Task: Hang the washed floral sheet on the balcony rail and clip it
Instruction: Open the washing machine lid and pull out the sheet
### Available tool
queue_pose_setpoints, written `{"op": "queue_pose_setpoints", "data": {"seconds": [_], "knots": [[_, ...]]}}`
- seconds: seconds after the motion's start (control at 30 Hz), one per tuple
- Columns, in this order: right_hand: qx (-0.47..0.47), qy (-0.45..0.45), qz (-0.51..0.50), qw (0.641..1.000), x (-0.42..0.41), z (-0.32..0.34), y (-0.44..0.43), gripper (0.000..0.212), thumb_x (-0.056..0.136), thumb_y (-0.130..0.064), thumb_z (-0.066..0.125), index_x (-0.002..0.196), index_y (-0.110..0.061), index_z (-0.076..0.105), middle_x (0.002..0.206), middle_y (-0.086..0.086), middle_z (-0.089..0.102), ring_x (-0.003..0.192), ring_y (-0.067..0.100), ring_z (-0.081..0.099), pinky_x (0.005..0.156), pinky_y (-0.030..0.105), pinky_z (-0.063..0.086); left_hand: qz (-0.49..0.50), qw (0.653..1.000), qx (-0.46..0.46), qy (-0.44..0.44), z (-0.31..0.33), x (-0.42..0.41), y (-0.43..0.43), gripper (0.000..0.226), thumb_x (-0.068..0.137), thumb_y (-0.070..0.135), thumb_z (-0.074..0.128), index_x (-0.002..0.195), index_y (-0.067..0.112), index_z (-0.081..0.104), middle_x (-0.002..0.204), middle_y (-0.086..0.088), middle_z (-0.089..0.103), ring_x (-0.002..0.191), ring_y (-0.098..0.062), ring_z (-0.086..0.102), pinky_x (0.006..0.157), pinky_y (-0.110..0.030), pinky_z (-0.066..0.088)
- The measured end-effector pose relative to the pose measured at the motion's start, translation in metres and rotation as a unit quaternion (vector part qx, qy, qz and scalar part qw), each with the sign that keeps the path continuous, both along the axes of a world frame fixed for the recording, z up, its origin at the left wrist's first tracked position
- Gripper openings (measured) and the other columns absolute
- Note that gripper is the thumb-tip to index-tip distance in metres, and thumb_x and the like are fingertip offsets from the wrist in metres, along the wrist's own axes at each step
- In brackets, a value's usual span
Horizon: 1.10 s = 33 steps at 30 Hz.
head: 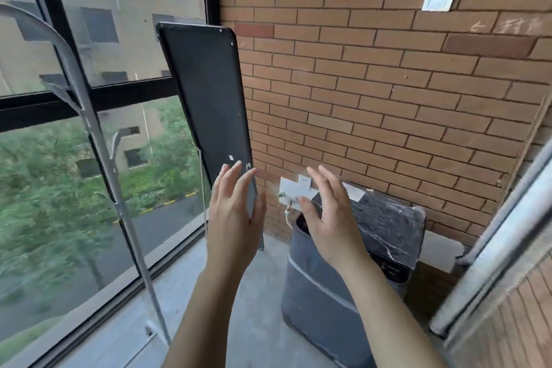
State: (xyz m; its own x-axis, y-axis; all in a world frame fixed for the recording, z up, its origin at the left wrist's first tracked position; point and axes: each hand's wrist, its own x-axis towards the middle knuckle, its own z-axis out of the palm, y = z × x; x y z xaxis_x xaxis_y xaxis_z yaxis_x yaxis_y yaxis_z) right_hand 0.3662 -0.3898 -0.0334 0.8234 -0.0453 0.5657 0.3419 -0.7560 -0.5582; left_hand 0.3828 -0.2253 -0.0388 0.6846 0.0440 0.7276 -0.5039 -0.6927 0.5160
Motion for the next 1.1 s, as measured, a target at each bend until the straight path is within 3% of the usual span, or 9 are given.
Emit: {"op": "queue_pose_setpoints", "data": {"seconds": [0.23, 0.43, 0.67, 0.87, 1.1], "knots": [[0.008, 0.039, -0.047, 0.998, 0.045, -0.018, -0.042, 0.049, 0.097, -0.037, 0.043, 0.143, -0.028, 0.032, 0.153, -0.006, 0.022, 0.14, 0.007, 0.019, 0.113, 0.029, 0.023, -0.062, 0.997, 0.016, 0.03, -0.02, 0.069, -0.044, 0.04, 0.092, 0.035, 0.041, 0.125, 0.017, 0.054, 0.14, -0.002, 0.044, 0.138, -0.019, 0.027, 0.109, -0.022, 0.018], [0.012, 0.052, -0.085, 0.995, 0.077, -0.028, -0.089, 0.048, 0.097, -0.034, 0.045, 0.143, -0.027, 0.033, 0.153, -0.005, 0.023, 0.141, 0.009, 0.02, 0.109, 0.023, 0.018, -0.096, 0.994, 0.031, 0.045, -0.03, 0.105, -0.087, 0.046, 0.09, 0.039, 0.035, 0.121, 0.014, 0.057, 0.138, -0.004, 0.046, 0.137, -0.021, 0.03, 0.107, -0.029, 0.025], [0.011, 0.082, -0.095, 0.992, 0.115, -0.053, -0.171, 0.048, 0.097, -0.032, 0.045, 0.144, -0.026, 0.032, 0.152, -0.008, 0.024, 0.139, 0.006, 0.02, 0.105, 0.017, 0.017, -0.108, 0.99, 0.059, 0.066, -0.053, 0.148, -0.163, 0.031, 0.091, 0.025, 0.049, 0.118, 0.014, 0.059, 0.135, -0.004, 0.049, 0.135, -0.022, 0.032, 0.106, -0.026, 0.023], [0.014, 0.125, -0.096, 0.987, 0.161, -0.081, -0.275, 0.049, 0.097, -0.034, 0.044, 0.144, -0.027, 0.031, 0.151, -0.006, 0.026, 0.139, 0.011, 0.025, 0.113, 0.032, 0.026, -0.112, 0.984, 0.099, 0.097, -0.07, 0.195, -0.255, 0.029, 0.09, 0.018, 0.058, 0.119, 0.015, 0.059, 0.135, -0.005, 0.049, 0.134, -0.022, 0.033, 0.103, -0.029, 0.027], [-0.008, 0.231, -0.085, 0.969, 0.203, -0.128, -0.351, 0.05, 0.098, -0.035, 0.042, 0.146, -0.025, 0.028, 0.152, -0.005, 0.025, 0.139, 0.013, 0.025, 0.11, 0.03, 0.026, -0.106, 0.972, 0.137, 0.158, -0.121, 0.232, -0.321, 0.029, 0.085, 0.012, 0.065, 0.114, 0.012, 0.064, 0.129, -0.007, 0.054, 0.126, -0.027, 0.043, 0.104, -0.037, 0.035]]}}
